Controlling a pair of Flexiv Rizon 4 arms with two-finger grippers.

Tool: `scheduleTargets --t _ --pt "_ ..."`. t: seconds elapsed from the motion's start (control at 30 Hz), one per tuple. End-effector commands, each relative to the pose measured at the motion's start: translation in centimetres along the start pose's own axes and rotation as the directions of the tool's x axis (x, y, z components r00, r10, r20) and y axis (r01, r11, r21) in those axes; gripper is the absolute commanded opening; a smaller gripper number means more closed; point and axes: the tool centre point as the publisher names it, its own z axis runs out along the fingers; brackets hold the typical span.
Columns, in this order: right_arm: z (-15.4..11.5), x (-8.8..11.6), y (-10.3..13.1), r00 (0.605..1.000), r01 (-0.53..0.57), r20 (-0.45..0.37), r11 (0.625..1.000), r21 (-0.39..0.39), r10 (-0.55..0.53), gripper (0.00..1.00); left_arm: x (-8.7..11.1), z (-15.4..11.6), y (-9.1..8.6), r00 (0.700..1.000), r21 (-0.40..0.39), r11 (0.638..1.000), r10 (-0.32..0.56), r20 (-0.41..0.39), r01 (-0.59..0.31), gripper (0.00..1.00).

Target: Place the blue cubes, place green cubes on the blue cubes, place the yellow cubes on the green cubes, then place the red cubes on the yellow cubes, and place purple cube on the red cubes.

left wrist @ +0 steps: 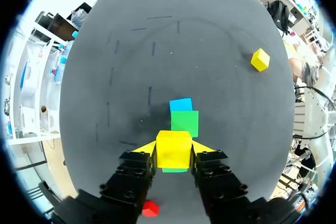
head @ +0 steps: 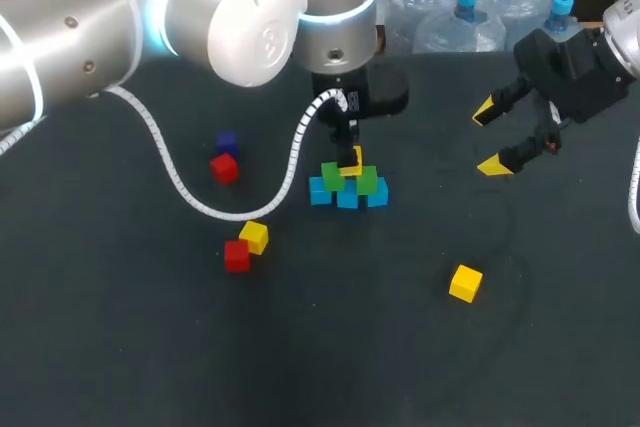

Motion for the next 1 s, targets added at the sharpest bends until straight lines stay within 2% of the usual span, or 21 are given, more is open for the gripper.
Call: scheduleTargets --t 0.03,0.63,0.8,1.0 --pt "0.04 0.03 0.00 1.000 0.001 0.002 1.000 0.000 -0.001 1.00 -0.06 0.21 0.18 1.000 0.004 1.000 0.002 0.000 -0.002 0.13" --pt "0.04 0.03 0.00 1.000 0.001 0.002 1.000 0.000 -0.001 1.00 0.10 0.02 -0.11 1.000 -0.002 1.000 -0.002 0.000 0.002 0.25" --pt "0.04 0.03 0.00 1.000 0.001 0.002 1.000 0.000 -0.001 1.00 0.10 0.01 -0.17 1.000 -0.002 1.000 -0.001 -0.001 0.001 0.31" --pt "0.04 0.03 0.00 1.000 0.001 0.002 1.000 0.000 -0.001 1.00 0.13 -0.04 -0.24 1.000 -0.004 1.000 -0.003 0.000 0.003 0.32"
